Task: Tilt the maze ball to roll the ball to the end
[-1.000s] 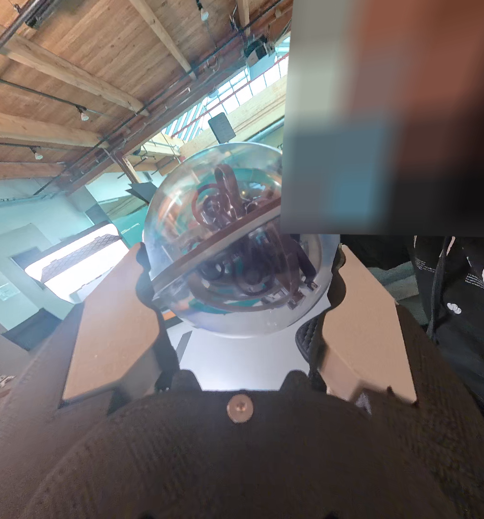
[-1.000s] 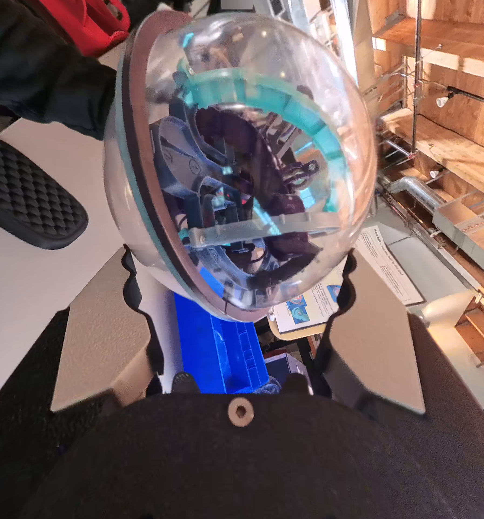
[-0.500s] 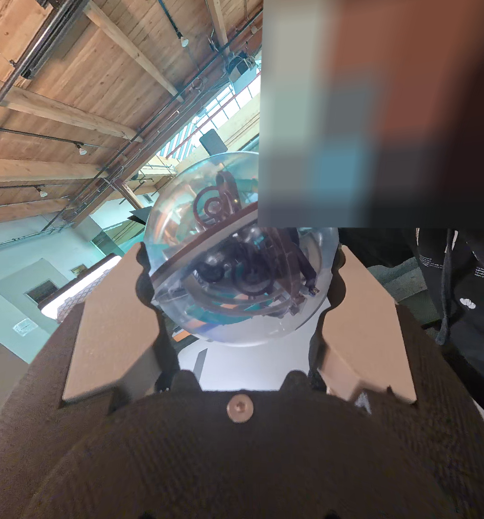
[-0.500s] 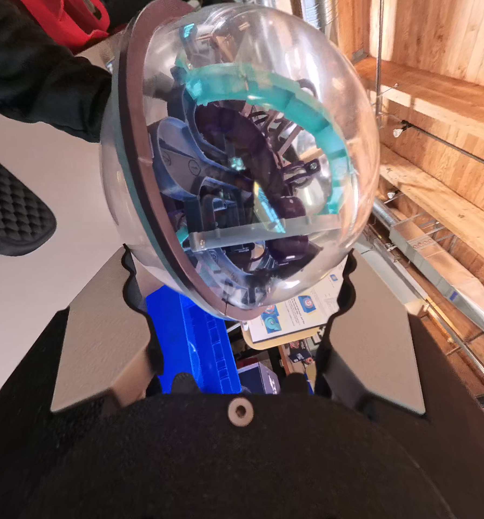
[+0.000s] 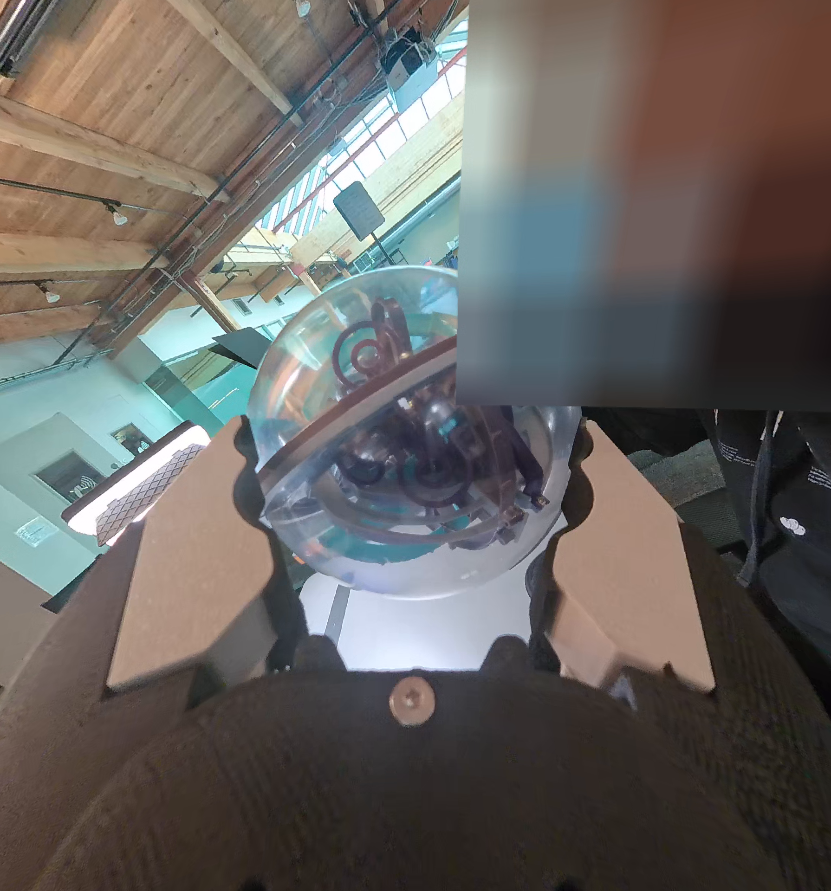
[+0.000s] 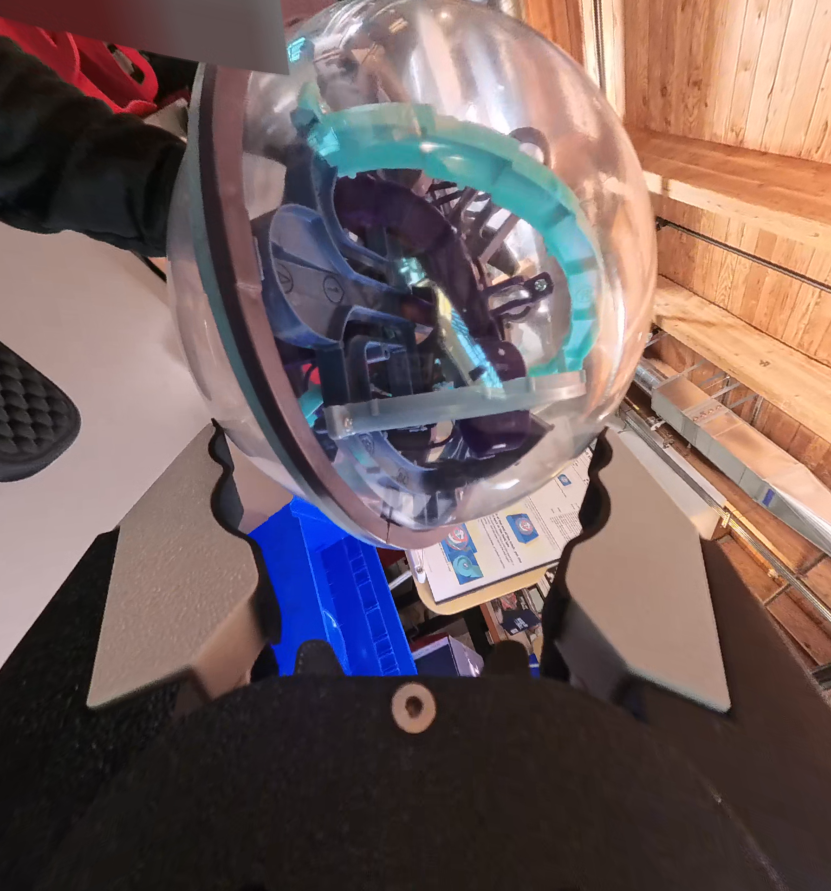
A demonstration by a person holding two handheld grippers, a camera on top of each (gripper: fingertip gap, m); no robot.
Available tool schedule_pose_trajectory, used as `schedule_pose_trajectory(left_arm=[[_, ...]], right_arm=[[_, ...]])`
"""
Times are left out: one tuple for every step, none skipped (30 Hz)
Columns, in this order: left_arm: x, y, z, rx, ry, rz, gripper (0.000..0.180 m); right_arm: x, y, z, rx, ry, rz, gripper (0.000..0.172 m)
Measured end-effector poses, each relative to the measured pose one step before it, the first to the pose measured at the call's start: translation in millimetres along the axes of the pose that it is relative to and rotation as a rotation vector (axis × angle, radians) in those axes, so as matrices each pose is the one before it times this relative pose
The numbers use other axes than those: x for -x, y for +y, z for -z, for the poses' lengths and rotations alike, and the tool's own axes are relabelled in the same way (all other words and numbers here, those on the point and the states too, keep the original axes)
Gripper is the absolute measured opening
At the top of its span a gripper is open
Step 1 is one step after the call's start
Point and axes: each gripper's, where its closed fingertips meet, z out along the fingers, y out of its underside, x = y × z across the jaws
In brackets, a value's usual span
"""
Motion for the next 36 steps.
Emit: schedule_pose_trajectory(left_arm=[[-0.08,-0.28,-0.34,0.0023,0.0010,-0.0021,0.127],[0.05,-0.27,-0.17,0.0026,0.0008,-0.0011,0.127],[0.28,-0.09,-0.20,0.0037,0.0006,0.0011,0.127],[0.43,0.03,-0.13,0.0040,0.0005,0.0032,0.127],[0.38,0.17,-0.14,0.0028,0.0002,0.0061,0.127],[0.51,0.42,-0.08,0.0018,-0.0005,0.0113,0.127],[0.46,0.92,0.01,0.0028,-0.0014,0.0165,0.127],[0.63,1.61,0.15,0.0056,-0.0019,0.0196,0.127],[0.50,1.93,0.23,0.0063,-0.0023,0.0200,0.127],[0.30,1.97,0.23,0.0058,-0.0036,0.0185,0.127],[0.10,1.83,0.03,0.0052,-0.0045,0.0136,0.127],[-0.09,1.85,0.22,0.0056,-0.0045,0.0104,0.127],[0.01,1.88,0.18,0.0061,-0.0045,0.0109,0.127],[0.03,1.71,0.31,0.0050,-0.0037,0.0097,0.127],[0.09,1.57,0.52,0.0038,-0.0028,0.0087,0.127],[0.30,1.46,0.66,0.0036,-0.0023,0.0095,0.127],[0.25,1.34,0.60,0.0027,-0.0020,0.0097,0.127],[0.33,1.12,0.71,0.0026,-0.0019,0.0096,0.127],[0.46,1.07,0.71,0.0025,-0.0017,0.0101,0.127],[0.55,1.11,0.64,0.0036,-0.0016,0.0117,0.127],[0.58,1.16,0.66,0.0037,-0.0014,0.0128,0.127],[0.65,1.25,0.66,0.0019,-0.0011,0.0123,0.127],[0.73,1.16,0.64,0.0002,-0.0008,0.0129,0.127],[0.85,1.35,0.72,-0.0004,-0.0007,0.0149,0.127],[0.90,1.38,0.66,-0.0006,-0.0007,0.0174,0.127],[1.00,1.45,0.55,-0.0018,-0.0003,0.0174,0.127],[0.89,1.39,0.62,-0.0028,0.0002,0.0154,0.127],[0.83,1.49,0.54,-0.0028,-0.0002,0.0137,0.127],[0.84,1.71,0.52,-0.0020,-0.0011,0.0121,0.127],[0.78,1.70,0.42,-0.0023,-0.0013,0.0106,0.127],[0.66,1.79,0.36,-0.0033,-0.0015,0.0098,0.127],[0.55,1.89,0.49,-0.0050,-0.0013,0.0086,0.127],[0.64,1.98,0.41,-0.0046,-0.0007,0.0086,0.127],[0.51,2.24,0.55,-0.0027,-0.0003,0.0099,0.127],[0.51,2.30,0.49,-0.0015,-0.0005,0.0114,0.127],[0.48,2.23,0.54,-0.0018,-0.0009,0.0119,0.127]], right_arm=[[0.11,0.18,-0.13,-0.0029,0.0041,-0.0015,0.142],[-0.05,0.20,-0.20,-0.0020,0.0034,-0.0016,0.142],[-0.05,0.29,-0.15,-0.0017,0.0022,-0.0030,0.142],[-0.06,0.12,-0.09,-0.0016,0.0011,-0.0043,0.142],[0.14,0.13,0.02,-0.0016,-0.0002,-0.0065,0.142],[0.22,0.14,0.14,-0.0018,-0.0021,-0.0099,0.142],[0.62,0.32,0.22,-0.0015,-0.0040,-0.0133,0.142],[1.04,0.72,0.27,-0.0010,-0.0051,-0.0154,0.142],[1.18,1.04,0.18,-0.0010,-0.0052,-0.0166,0.142],[1.38,1.35,0.09,-0.0004,-0.0051,-0.0167,0.142],[1.34,1.62,0.08,0.0006,-0.0043,-0.0137,0.142],[1.46,1.64,-0.06,0.0003,-0.0041,-0.0112,0.142],[1.31,1.60,-0.07,-0.0001,-0.0043,-0.0109,0.142],[1.24,1.37,-0.26,0.0000,-0.0040,-0.0094,0.142],[1.11,1.19,-0.33,0.0002,-0.0037,-0.0078,0.142],[0.90,0.97,-0.38,0.0000,-0.0039,-0.0078,0.142],[0.84,0.74,-0.47,-0.0007,-0.0038,-0.0076,0.142],[0.74,0.67,-0.49,-0.0007,-0.0036,-0.0077,0.142],[0.62,0.62,-0.49,-0.0011,-0.0035,-0.0082,0.142],[0.62,0.51,-0.52,-0.0014,-0.0036,-0.0092,0.142],[0.71,0.62,-0.48,-0.0016,-0.0039,-0.0100,0.142],[0.56,0.62,-0.46,-0.0011,-0.0037,-0.0094,0.142],[0.57,0.56,-0.46,-0.0005,-0.0038,-0.0096,0.142],[0.57,0.66,-0.38,-0.0003,-0.0045,-0.0113,0.142],[0.54,0.64,-0.33,0.0002,-0.0050,-0.0129,0.142],[0.43,0.56,-0.33,0.0002,-0.0050,-0.0126,0.142],[0.54,0.66,-0.24,0.0002,-0.0045,-0.0110,0.142],[0.51,0.91,-0.24,0.0018,-0.0041,-0.0096,0.142],[0.54,1.21,-0.23,0.0037,-0.0041,-0.0085,0.142],[0.49,1.36,-0.17,0.0039,-0.0043,-0.0074,0.142],[0.57,1.41,-0.18,0.0042,-0.0047,-0.0062,0.142],[0.52,1.36,-0.07,0.0051,-0.0048,-0.0048,0.142],[0.60,1.31,-0.09,0.0052,-0.0052,-0.0043,0.142],[0.71,1.34,0.00,0.0047,-0.0055,-0.0052,0.142],[0.89,1.41,-0.10,0.0045,-0.0055,-0.0070,0.142],[0.88,1.59,-0.03,0.0044,-0.0053,-0.0085,0.142]])
